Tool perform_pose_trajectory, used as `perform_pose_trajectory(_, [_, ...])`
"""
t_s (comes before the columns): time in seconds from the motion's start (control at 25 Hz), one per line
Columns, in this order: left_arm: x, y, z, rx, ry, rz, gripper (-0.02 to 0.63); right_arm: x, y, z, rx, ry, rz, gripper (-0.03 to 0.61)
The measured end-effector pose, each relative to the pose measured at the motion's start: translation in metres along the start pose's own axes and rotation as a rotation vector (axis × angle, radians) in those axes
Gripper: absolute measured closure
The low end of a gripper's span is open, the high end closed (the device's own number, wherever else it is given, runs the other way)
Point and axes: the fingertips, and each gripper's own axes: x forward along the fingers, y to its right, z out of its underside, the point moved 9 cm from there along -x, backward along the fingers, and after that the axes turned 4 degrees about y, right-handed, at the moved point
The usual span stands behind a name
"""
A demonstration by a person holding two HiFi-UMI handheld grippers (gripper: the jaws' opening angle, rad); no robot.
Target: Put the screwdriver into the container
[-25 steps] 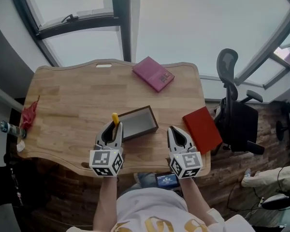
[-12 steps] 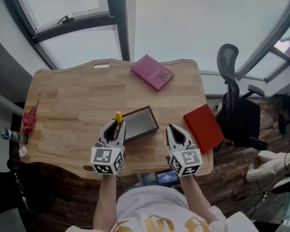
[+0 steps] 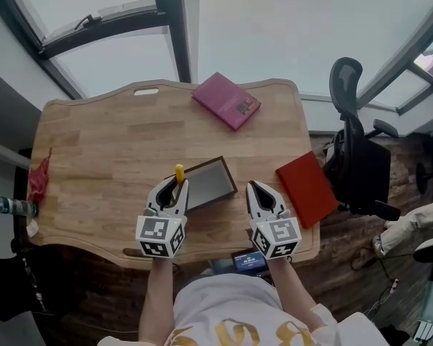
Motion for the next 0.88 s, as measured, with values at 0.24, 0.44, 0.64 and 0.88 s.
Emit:
perform_pose_trajectory(0.24, [0.013,-0.008,0.011,-0.006,-0.059,-0.013,0.534,0.012,0.006,0.005,0.003,-0.038,0.002,0.546])
perform_pose_trajectory(0.44, [0.026,-0.008,0.016,0.005,-0.09,0.006,0.534,0.019,0.014,0.01,0.009,-0.06,0.011,0.546])
perform_pose_trajectory(0.64, [0.035,-0.006,0.024,0.053,-0.136,0.02,0.534,0.024,0.019,0.014,0.015,-0.076,0.016,0.546])
perform_pose_trajectory(0.88, [0.044,-0.007,0.032,0.071,-0.188,0.046,0.534,0.029,0.025,0.02,0.023,-0.095,0.018,0.546])
